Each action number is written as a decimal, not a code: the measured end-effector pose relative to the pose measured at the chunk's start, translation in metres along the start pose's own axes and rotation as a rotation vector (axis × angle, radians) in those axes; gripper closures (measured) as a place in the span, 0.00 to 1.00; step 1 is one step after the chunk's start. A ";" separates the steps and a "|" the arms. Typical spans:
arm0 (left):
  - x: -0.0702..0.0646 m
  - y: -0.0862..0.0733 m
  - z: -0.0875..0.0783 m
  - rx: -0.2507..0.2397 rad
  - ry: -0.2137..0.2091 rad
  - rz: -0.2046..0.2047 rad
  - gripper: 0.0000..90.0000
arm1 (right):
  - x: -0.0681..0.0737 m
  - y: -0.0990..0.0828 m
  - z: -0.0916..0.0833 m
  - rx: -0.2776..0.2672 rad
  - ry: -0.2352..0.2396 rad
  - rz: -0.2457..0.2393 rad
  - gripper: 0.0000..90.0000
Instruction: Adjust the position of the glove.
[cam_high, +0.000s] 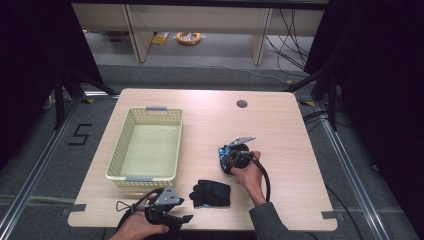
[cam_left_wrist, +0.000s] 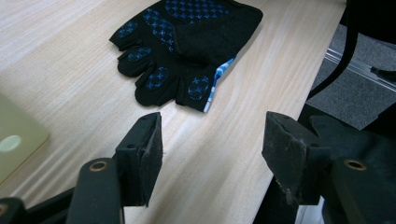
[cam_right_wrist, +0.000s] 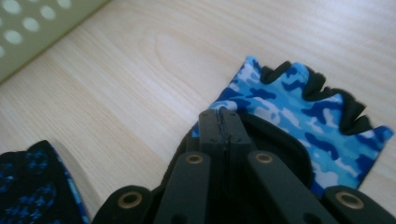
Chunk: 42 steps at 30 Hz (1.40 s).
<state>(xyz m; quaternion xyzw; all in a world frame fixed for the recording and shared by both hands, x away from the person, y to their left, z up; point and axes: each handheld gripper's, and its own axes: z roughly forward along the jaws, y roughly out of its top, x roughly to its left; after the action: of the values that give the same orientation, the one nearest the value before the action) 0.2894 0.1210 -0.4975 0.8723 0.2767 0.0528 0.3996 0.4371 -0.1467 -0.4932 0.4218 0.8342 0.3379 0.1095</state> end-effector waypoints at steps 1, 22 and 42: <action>0.000 0.000 0.000 0.001 0.001 0.002 0.42 | -0.003 0.001 -0.003 -0.021 0.002 -0.036 0.99; 0.006 0.003 -0.007 -0.012 0.011 -0.037 0.39 | 0.012 0.006 -0.076 -0.189 0.194 -0.098 1.00; 0.008 0.003 -0.006 -0.017 0.030 -0.075 0.34 | 0.047 -0.007 -0.081 -0.176 0.362 -0.200 1.00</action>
<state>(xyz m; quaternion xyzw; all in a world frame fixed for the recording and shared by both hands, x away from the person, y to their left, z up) 0.2953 0.1275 -0.4929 0.8570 0.3148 0.0532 0.4044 0.3655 -0.1519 -0.4325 0.2583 0.8452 0.4670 0.0270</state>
